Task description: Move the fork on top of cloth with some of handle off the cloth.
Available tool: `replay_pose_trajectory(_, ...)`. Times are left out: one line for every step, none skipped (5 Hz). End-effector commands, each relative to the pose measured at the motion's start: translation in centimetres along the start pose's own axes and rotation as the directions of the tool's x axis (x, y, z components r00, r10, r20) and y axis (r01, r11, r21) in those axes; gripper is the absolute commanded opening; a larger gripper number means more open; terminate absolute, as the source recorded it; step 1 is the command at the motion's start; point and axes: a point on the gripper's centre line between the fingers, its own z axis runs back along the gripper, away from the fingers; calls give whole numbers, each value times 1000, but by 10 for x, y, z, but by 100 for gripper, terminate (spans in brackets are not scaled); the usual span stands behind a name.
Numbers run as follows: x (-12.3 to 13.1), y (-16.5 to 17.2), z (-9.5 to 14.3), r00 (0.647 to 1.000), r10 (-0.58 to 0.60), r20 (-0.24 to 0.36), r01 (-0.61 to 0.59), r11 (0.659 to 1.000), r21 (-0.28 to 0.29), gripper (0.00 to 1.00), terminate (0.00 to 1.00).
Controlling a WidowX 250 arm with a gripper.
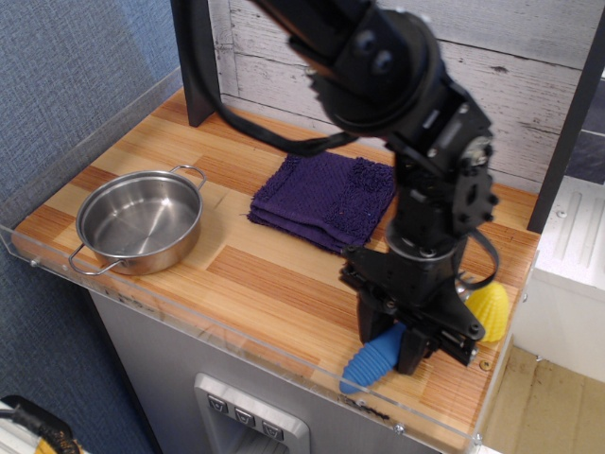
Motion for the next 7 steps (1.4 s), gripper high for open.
replay_pose_trajectory(2, 13, 55, 997, 8, 80, -5, 999, -38, 0, 0)
replay_pose_trajectory(6, 21, 92, 991, 6, 134, 1, 999, -51, 0, 0)
replay_pose_trajectory(18, 41, 116, 986, 29, 164, -20, 998, -57, 0, 0)
replay_pose_trajectory(34, 74, 119, 984, 79, 162, -70, 996, -60, 0, 0)
replay_pose_trajectory(48, 102, 109, 983, 125, 131, -120, 992, -44, 0, 0)
replay_pose_trajectory(59, 121, 101, 979, 163, 126, -163, 987, -10, 0, 0)
replay_pose_trajectory(63, 127, 94, 975, 179, 133, -184, 983, 27, 0, 0)
